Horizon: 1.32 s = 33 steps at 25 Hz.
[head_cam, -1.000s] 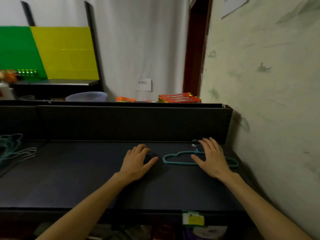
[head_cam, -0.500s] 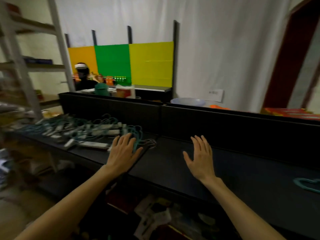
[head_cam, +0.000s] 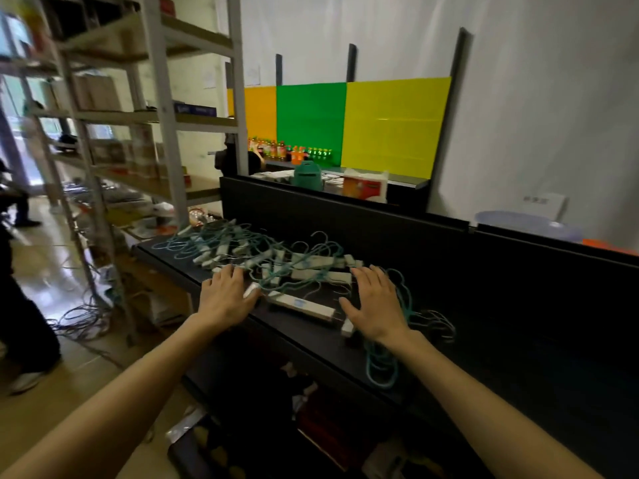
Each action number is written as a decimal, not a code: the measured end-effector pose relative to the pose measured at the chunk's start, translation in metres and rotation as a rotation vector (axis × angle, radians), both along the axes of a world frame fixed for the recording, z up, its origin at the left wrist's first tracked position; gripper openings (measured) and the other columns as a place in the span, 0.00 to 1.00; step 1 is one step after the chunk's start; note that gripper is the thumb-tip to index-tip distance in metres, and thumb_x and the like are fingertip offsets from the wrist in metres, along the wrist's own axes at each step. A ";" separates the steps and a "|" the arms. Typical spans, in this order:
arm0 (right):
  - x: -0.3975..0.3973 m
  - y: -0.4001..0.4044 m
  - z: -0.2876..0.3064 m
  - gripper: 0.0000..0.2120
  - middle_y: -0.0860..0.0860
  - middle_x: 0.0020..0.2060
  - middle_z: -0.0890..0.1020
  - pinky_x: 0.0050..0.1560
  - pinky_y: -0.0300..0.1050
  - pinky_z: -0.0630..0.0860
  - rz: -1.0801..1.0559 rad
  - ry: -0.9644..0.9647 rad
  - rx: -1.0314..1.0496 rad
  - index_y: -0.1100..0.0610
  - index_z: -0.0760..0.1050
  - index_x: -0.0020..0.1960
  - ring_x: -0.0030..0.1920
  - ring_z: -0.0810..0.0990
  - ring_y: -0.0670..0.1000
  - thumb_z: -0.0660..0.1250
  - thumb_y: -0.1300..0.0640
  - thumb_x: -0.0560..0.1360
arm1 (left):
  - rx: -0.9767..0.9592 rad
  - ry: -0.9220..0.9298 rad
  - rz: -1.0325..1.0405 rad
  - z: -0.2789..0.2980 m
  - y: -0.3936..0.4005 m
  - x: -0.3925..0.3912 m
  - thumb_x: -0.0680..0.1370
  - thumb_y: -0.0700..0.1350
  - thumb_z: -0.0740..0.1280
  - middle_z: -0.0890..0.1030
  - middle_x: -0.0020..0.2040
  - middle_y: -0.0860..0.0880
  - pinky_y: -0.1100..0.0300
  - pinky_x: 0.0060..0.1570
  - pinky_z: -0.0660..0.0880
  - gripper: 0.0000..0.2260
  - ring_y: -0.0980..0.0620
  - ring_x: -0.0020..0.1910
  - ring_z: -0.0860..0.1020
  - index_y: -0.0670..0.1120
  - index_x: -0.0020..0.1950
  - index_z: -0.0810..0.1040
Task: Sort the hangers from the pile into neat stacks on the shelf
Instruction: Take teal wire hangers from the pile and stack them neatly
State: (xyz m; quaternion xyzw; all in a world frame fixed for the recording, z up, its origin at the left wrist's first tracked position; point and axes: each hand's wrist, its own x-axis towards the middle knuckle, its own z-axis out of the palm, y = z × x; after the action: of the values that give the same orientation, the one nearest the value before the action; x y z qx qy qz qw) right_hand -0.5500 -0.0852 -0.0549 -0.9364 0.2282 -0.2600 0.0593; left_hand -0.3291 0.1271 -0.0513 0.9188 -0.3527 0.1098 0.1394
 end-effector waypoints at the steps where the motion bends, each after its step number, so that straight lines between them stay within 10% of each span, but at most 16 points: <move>1: 0.025 -0.004 0.001 0.34 0.53 0.77 0.63 0.78 0.52 0.55 0.008 0.004 0.010 0.55 0.59 0.79 0.78 0.56 0.55 0.62 0.40 0.79 | 0.006 -0.011 -0.005 0.001 -0.003 0.021 0.81 0.64 0.59 0.71 0.69 0.44 0.45 0.64 0.69 0.27 0.41 0.68 0.71 0.45 0.71 0.70; 15: 0.397 0.002 0.015 0.32 0.53 0.75 0.67 0.74 0.55 0.63 0.172 0.123 0.208 0.54 0.61 0.78 0.76 0.61 0.55 0.65 0.44 0.79 | 0.037 0.142 0.168 0.012 -0.014 0.356 0.78 0.69 0.60 0.73 0.71 0.43 0.42 0.62 0.74 0.31 0.41 0.67 0.73 0.48 0.71 0.70; 33: 0.521 0.085 0.004 0.22 0.48 0.52 0.82 0.57 0.53 0.75 -0.252 0.007 0.148 0.51 0.78 0.61 0.56 0.77 0.53 0.63 0.38 0.76 | -0.206 0.123 -0.309 0.026 -0.055 0.502 0.68 0.64 0.74 0.77 0.66 0.43 0.45 0.55 0.77 0.43 0.39 0.61 0.78 0.46 0.75 0.62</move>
State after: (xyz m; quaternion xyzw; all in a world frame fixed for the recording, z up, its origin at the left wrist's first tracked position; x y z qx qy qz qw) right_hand -0.0286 -0.0003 -0.0508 -0.8943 0.3624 -0.2448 0.0941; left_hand 0.1733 0.0718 -0.0250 0.8396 -0.4672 0.0663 0.2691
